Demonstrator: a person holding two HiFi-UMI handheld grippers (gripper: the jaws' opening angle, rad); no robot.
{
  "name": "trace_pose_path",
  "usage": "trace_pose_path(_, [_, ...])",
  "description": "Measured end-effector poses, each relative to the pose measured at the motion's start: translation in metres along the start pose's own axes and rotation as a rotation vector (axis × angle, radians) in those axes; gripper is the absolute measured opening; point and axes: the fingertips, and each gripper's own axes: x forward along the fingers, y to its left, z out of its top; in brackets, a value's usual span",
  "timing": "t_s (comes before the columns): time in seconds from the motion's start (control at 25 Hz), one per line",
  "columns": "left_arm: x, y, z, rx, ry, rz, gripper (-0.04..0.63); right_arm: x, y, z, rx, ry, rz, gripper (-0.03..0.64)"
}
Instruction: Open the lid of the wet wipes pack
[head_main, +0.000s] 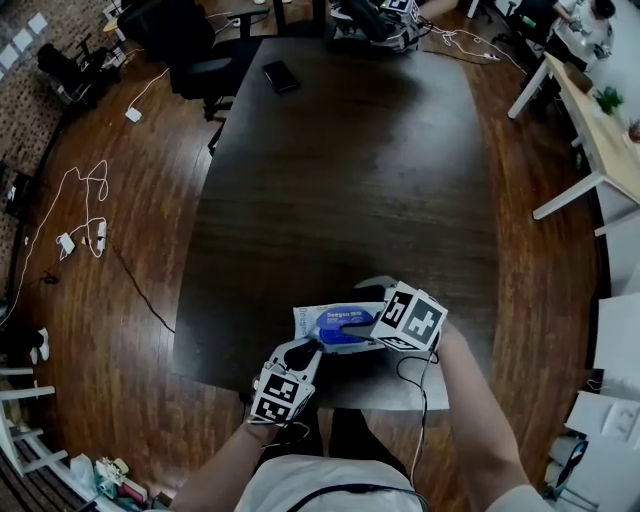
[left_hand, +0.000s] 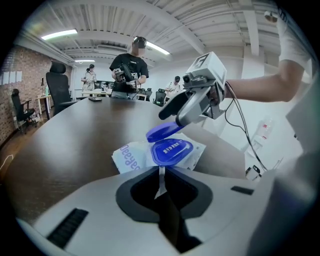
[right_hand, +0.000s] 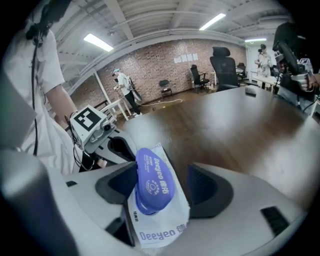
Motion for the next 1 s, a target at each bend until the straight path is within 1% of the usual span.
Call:
trace_pose_path(0.12, [0.001, -0.003, 0.003, -0.006, -0.001, -0.001, 0.038, -0.012, -0.019, 0.012, 0.043, -0.085, -0.060, 0.321])
trace_pose_path(0.28, [0.000, -0.003, 0.003, 0.008, -0.003, -0.005, 0.038, -0.017, -0.052, 0.020, 0.149, -0.196, -0.182, 0.319])
trace_pose_path(0.36, [-0.002, -0.001, 0.003, 0.012, -0.005, -0.010, 0.038, -0.013, -0.066, 0.020, 0.176, -0.204, -0.251, 0.319])
trace_pose_path(0.48, [-0.003, 0.001, 0.004, 0.024, -0.008, -0.013, 0.038, -0.003, -0.080, 0.011, 0.197, -0.181, -0.338, 0.319])
trace_pose_path(0.68, [-0.002, 0.002, 0.008, 0.028, -0.023, -0.008, 0.038, 0.002, -0.082, 0.003, 0.272, -0.209, -0.391, 0.319])
trace_pose_path(0.8, [-0.004, 0.006, 0.015, 0.041, -0.045, 0.001, 0.038, -0.010, -0.072, 0.009, 0.266, -0.256, -0.411, 0.319])
trace_pose_path(1.0, [-0.016, 0.013, 0.028, 0.038, -0.089, 0.009, 0.038, -0.035, -0.044, 0.019, 0.255, -0.326, -0.441, 0.319])
